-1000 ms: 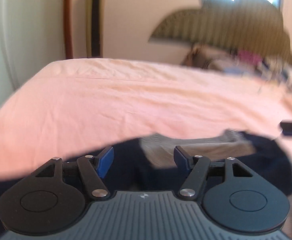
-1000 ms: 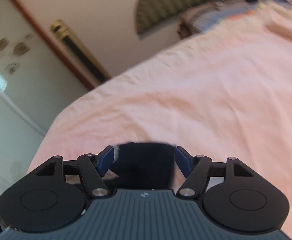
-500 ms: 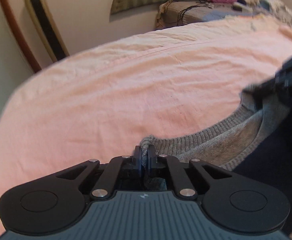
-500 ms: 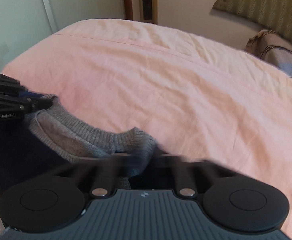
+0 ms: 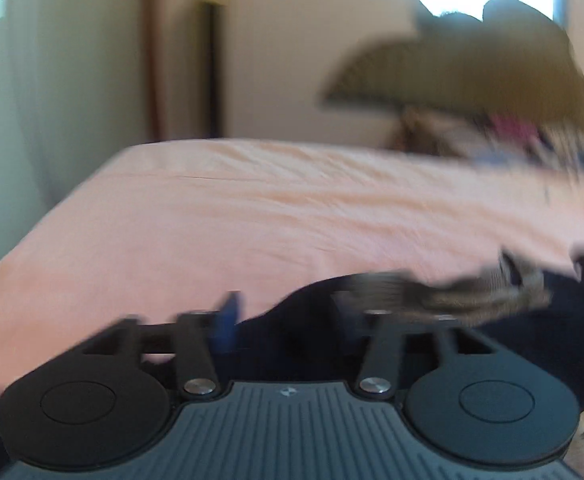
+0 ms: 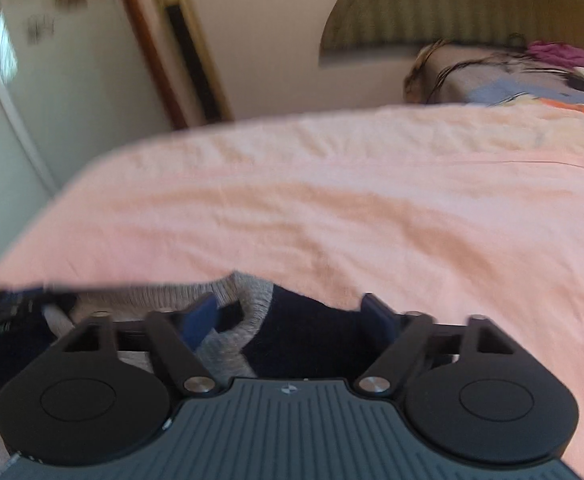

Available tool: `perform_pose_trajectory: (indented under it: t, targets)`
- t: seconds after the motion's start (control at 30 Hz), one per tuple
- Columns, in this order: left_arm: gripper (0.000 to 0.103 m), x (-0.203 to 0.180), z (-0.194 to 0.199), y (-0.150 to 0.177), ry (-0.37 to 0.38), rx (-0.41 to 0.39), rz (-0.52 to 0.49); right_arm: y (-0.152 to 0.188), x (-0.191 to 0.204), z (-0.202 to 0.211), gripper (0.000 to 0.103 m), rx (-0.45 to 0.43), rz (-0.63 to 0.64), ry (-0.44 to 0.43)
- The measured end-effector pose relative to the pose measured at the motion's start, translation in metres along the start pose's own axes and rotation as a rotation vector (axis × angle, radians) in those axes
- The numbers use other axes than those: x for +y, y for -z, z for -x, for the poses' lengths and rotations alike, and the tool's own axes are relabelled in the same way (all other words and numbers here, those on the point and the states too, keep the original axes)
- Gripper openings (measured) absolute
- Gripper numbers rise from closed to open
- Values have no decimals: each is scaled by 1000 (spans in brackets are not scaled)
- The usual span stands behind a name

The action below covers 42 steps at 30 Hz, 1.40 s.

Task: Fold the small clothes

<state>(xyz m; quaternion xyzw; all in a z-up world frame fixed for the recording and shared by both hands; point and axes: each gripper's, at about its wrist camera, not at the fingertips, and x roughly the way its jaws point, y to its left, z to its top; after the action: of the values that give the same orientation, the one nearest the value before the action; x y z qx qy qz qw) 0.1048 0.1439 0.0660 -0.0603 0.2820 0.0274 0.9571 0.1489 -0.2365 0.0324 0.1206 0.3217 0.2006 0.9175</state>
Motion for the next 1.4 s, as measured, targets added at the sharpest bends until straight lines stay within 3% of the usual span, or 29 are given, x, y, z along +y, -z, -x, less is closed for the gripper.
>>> perform_pose_trajectory:
  t: [0.03,0.07,0.17,0.27,0.33,0.37,0.43,0.53,0.7,0.77,0.83,0.87,0.93,1.0,1.07,1.13,1.2,1.27,1.33,1.4]
  targets:
    - [90,23,26,12,-33,-47,103,9,0,21,81,0,-17,-45]
    - [90,46,50,27,-61,-78,210,21,0,39,81,-11,-35,-68]
    - [90,112,97,69,-123,-68,501,59,3,79,82,7,-68,-134]
    - [90,160,124,103,-242,-75,733,92,4,89,91,48,-58,-107]
    - [90,186,126,110,-247,-76,855,108,0,83,91,69,-66,-62]
    - [90,195,125,111,-240,-88,916,115,-1,85,92,19,-56,-75]
    - [90,204,118,108,-252,-117,1007,126,1,85,99,-22,-29,-95]
    - [90,210,121,106,-291,-152,1157,124,6,83,103,-13,-6,-85]
    - [88,245,123,110,-294,-216,1221,125,-11,87,103,-42,-96,-160]
    - [80,259,115,102,-305,-206,1186,126,-17,88,103,-53,-137,-190]
    - [13,266,109,95,-371,-130,1158,127,-20,87,103,-58,-155,-205]
    - [7,269,105,92,-402,-96,1135,126,-20,87,103,-59,-156,-207]
    - [7,257,105,86,-447,-103,1054,127,-19,87,103,-60,-155,-206]
    - [6,225,109,68,-475,-158,901,127,-20,87,103,-62,-158,-207]
    - [6,184,103,44,-423,-212,757,127,-20,86,103,-64,-166,-212]
    - [6,120,95,20,-297,-226,583,128,-20,87,103,-68,-173,-217]
    - [7,33,83,8,-136,-195,286,128,-21,87,103,-69,-177,-219]
    - [10,-49,63,16,64,-70,5,128,-20,87,103,-71,-181,-220]
    - [12,-102,48,39,227,75,-125,129,-21,87,103,-72,-187,-224]
    - [12,-126,43,61,307,180,-175,129,-22,87,103,-73,-195,-232]
